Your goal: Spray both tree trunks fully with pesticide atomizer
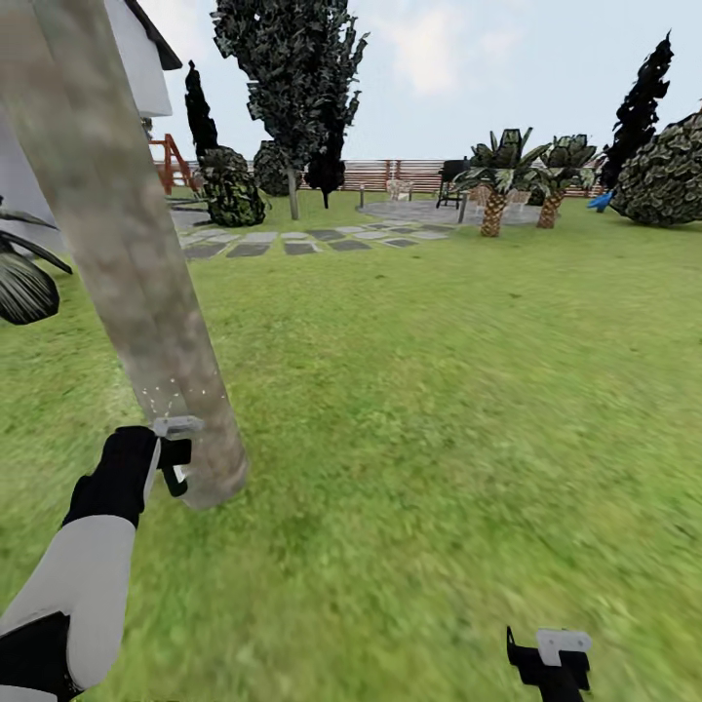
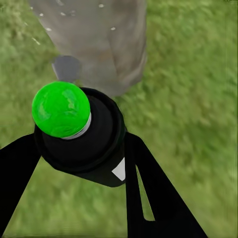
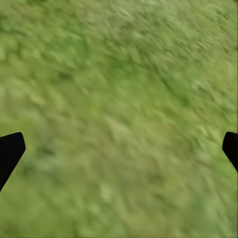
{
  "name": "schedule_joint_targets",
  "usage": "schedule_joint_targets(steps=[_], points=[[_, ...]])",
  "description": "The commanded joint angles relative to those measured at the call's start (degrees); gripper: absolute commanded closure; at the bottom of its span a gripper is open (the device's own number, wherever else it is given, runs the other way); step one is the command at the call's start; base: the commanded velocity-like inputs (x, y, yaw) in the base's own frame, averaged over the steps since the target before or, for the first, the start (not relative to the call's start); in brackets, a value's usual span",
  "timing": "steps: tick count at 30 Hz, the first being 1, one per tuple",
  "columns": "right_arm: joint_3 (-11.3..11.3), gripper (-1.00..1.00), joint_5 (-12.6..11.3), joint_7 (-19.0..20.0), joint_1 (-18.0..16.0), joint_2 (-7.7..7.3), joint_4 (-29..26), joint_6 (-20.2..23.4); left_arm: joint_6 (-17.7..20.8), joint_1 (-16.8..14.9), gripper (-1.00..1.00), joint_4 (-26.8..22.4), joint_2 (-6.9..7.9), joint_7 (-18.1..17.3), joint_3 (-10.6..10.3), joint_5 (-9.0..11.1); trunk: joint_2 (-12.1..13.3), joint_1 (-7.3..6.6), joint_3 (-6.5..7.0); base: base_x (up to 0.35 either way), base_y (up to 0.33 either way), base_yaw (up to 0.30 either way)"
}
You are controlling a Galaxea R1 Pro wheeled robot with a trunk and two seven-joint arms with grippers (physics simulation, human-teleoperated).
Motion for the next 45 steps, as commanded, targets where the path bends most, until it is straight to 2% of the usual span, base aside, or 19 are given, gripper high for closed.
schedule_joint_targets(steps=[1,8,10,14,25,27,29,35,40,45], points=[[-0.41,-1.0,0.63,-0.21,-0.02,0.0,0.04,-0.13,0.16,-0.05,1.0,-0.09,0.13,-0.56,0.17,-0.56,-0.02,0.01,-0.05,0.135,-0.269,0.274],[-0.41,-1.0,0.62,-0.21,-0.02,0.0,0.04,-0.13,0.07,0.39,1.0,-0.02,0.61,-0.56,0.2,-0.61,-0.02,0.01,-0.05,0.101,-0.269,0.274],[-0.41,-1.0,0.63,-0.21,-0.02,0.0,0.04,-0.13,-0.16,2.76,1.0,-0.03,0.6,-0.52,0.21,-0.42,-0.02,0.01,-0.05,0.011,-0.273,0.244],[-0.41,-1.0,0.62,-0.21,-0.02,-0.03,0.04,-0.13,-0.3,4.55,1.0,-0.1,0.6,-0.47,0.23,-0.25,-0.02,0.01,-0.05,0.002,-0.274,0.073],[-0.42,-1.0,0.69,-0.21,-0.02,-0.09,0.04,-0.13,-0.41,4.73,1.0,-0.58,0.91,-0.35,0.47,-0.43,-0.02,0.01,-0.05,0.157,-0.241,0.002],[-0.41,-1.0,0.69,-0.21,-0.02,-0.09,0.04,-0.13,-0.57,4.83,1.0,-0.72,1.52,0.15,1.35,-0.48,-0.02,0.01,-0.05,0.214,-0.214,0.0],[-0.41,-1.0,0.69,-0.21,-0.02,-0.01,0.04,-0.13,-1.6,5.83,1.0,-0.63,2.08,2.66,3.13,-0.43,-0.02,0.01,-0.05,0.193,-0.22,0.146],[-0.41,-1.0,0.7,-0.21,-0.02,0.0,0.04,-0.13,-2.41,6.17,1.0,-0.01,1.99,3.21,3.38,-0.38,-0.02,0.01,-0.05,0.154,-0.24,0.269],[-0.41,-1.0,0.7,-0.21,-0.02,0.0,0.04,-0.16,-2.57,8.38,1.0,-0.01,2.08,3.22,3.5,-0.43,-0.02,0.01,-0.05,0.099,-0.265,0.269],[-0.41,-1.0,0.76,-0.27,-0.02,0.0,0.04,-0.29,-2.6,8.99,1.0,0.11,1.71,3.22,3.49,-0.56,-0.02,0.01,-0.05,0.099,-0.266,0.068]])
